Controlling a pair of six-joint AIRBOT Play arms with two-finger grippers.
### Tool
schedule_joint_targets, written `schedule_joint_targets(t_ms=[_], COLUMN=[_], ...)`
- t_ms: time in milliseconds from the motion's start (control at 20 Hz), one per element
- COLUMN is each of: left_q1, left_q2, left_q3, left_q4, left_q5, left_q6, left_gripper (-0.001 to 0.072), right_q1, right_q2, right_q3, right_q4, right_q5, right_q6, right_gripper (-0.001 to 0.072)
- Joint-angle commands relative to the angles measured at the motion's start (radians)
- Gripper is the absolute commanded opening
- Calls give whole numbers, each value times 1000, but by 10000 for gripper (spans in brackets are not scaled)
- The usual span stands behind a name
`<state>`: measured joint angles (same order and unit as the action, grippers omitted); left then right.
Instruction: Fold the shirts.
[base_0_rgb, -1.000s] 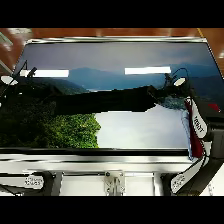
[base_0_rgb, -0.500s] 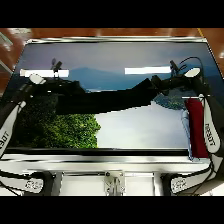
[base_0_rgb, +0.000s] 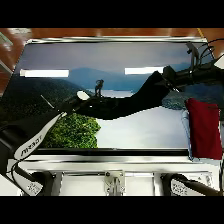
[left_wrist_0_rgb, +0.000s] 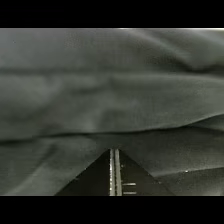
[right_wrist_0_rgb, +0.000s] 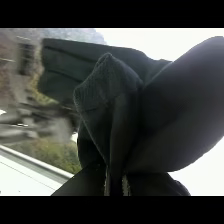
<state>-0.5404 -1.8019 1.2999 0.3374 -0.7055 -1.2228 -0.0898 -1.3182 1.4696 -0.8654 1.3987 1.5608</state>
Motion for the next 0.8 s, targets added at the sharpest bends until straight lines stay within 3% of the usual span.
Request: schedule_joint_targets(t_ms=[0, 100, 250, 400, 550, 750], left_q1=[-87, -72, 70, 271, 484, 726], left_q2=[-55, -69, -37, 95, 281, 535], left_q3=[1, 1, -5, -12, -12, -12], left_q4=[-267, -391, -388, -230, -97, -89], left_q5=[6, 16, -20, -16, -18, -90], left_q6=[116, 218, 220, 190, 145, 144], left_gripper=[43, 43, 38, 38, 38, 40], right_q1=[32, 76, 148, 249, 393, 599], right_q2=[51, 51, 49, 8, -102, -344], right_q3=[1, 1, 1, 1, 1, 1], right_q4=[-18, -45, -82, -116, -99, 116], right_q5=[13, -24, -79, -172, -362, -646], right_q6=[35, 50, 80, 100, 100, 80], right_gripper=[63, 63, 63, 63, 63, 66])
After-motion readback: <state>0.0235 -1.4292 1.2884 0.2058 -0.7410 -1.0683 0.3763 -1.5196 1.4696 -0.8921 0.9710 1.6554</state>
